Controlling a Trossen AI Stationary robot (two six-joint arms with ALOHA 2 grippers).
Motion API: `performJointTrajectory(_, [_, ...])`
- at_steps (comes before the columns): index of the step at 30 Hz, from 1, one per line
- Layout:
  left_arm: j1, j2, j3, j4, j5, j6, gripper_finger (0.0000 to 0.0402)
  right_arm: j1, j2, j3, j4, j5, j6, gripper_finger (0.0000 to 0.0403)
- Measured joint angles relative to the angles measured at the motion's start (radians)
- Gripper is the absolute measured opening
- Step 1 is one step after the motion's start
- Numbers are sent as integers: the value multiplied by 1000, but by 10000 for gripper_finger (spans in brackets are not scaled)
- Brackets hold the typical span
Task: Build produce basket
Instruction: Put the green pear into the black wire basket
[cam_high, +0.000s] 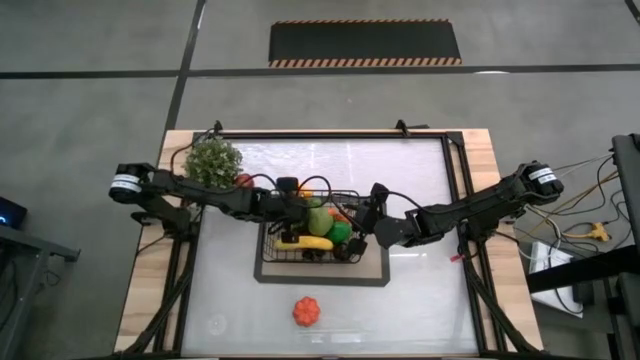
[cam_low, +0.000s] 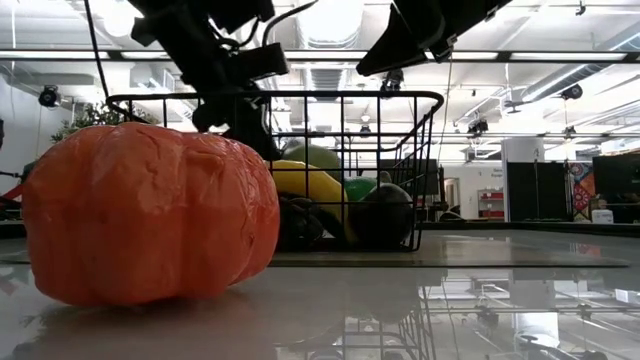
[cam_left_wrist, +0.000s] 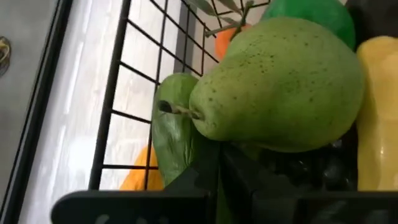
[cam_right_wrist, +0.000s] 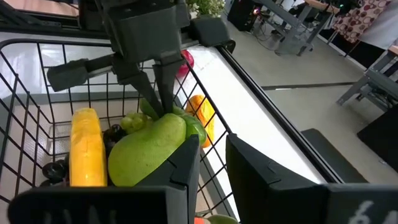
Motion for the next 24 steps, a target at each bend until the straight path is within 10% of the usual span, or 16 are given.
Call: performJointTrajectory(24, [-1, -3, -2, 57, 69, 63, 0, 0, 0, -10, -8, -54, 35, 68])
